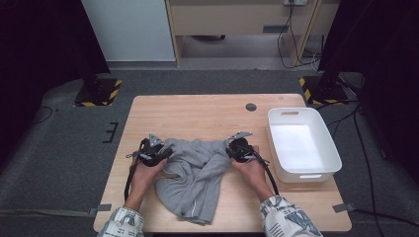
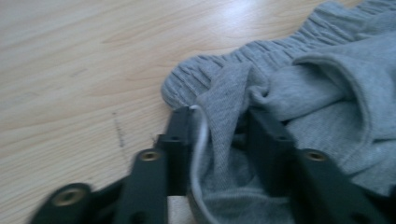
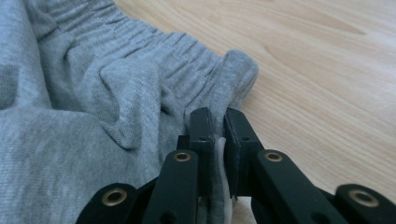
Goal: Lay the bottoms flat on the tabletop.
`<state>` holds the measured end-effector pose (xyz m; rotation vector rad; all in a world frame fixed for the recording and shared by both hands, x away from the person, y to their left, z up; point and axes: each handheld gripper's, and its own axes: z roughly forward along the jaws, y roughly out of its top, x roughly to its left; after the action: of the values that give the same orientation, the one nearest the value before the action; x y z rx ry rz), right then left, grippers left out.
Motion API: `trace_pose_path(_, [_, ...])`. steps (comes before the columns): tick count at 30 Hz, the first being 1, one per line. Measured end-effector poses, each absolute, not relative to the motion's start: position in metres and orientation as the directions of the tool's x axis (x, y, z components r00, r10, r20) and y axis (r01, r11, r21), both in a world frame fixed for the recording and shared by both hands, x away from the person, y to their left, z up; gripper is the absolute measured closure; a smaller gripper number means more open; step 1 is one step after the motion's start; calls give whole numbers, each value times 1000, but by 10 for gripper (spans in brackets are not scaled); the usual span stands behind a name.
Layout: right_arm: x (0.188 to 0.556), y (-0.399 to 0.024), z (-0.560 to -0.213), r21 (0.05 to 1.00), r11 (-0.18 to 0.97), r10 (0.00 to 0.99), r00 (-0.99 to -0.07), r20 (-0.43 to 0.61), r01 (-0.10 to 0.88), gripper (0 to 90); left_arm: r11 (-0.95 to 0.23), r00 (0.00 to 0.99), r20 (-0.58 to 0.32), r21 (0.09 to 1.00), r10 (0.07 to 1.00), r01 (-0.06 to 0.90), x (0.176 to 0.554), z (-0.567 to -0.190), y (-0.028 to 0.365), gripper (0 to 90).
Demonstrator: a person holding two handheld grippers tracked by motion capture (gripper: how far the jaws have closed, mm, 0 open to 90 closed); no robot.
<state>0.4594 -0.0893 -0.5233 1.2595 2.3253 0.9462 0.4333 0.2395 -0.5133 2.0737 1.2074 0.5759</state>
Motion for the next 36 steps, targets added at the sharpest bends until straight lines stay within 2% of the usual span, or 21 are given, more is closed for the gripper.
trace_pose_path(3, [460, -92, -518, 701, 374, 839, -544, 24, 607, 837, -340, 477, 20, 727, 879, 596, 436, -514, 241, 812])
trace_pose_path(5, [460, -93, -512, 710, 373, 839, -545, 18, 597, 838, -337, 475, 23, 735, 880, 589, 436, -513, 242, 838])
trace_pose_path(12, [455, -97, -478, 758, 370, 835, -550, -18, 537, 839, -292, 456, 32, 808, 889, 511, 421, -489, 247, 848])
trace_pose_path(22, [444, -116, -428, 814, 371, 823, -563, -67, 447, 840, -279, 491, 46, 867, 870, 412, 412, -449, 236, 850])
trace_pose_path(36, [439, -140, -404, 842, 351, 822, -565, -68, 409, 840, -306, 529, 77, 881, 845, 360, 414, -413, 231, 853])
